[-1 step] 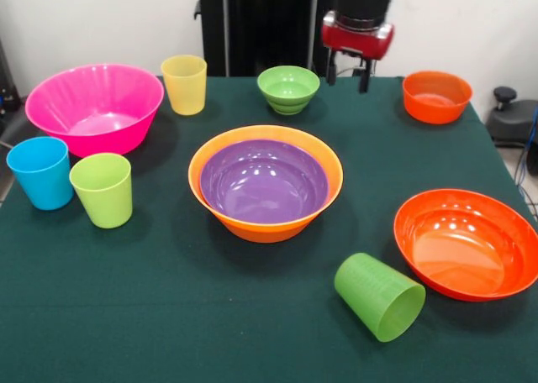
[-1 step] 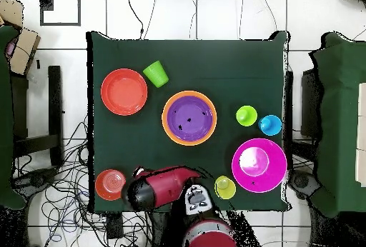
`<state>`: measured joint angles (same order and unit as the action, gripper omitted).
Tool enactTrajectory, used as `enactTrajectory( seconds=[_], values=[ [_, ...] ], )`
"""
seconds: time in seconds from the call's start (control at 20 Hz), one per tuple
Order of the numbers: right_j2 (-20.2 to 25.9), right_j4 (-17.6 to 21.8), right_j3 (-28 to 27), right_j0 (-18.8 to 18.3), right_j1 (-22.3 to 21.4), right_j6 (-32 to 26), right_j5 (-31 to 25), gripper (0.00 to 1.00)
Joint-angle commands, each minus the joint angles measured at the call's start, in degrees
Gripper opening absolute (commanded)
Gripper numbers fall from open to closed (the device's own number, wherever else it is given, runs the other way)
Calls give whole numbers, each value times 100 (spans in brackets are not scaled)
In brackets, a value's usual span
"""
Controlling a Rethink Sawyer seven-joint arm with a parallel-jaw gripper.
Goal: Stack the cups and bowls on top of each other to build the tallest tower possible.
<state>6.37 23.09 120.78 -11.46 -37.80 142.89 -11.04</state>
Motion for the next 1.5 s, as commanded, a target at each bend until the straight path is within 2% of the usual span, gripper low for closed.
enactTrajectory(
  seconds=[0.05,0.25,0.6,0.9,1.1,1.25,1.35,1.5],
  values=[
    [942,780,512,-461,132,-635,419,100],
    [583,1098,445,-108,436,-199,873,100],
    [214,1258,462,424,614,199,1275,100],
    [-492,1292,46,1055,1418,302,1989,100],
    [-817,1378,47,1133,1709,213,2460,100],
    [-891,1375,235,1072,1302,156,2219,100],
    [-883,1382,363,995,771,11,1774,100],
    [-572,1324,603,621,42,-220,1065,100]
  ],
)
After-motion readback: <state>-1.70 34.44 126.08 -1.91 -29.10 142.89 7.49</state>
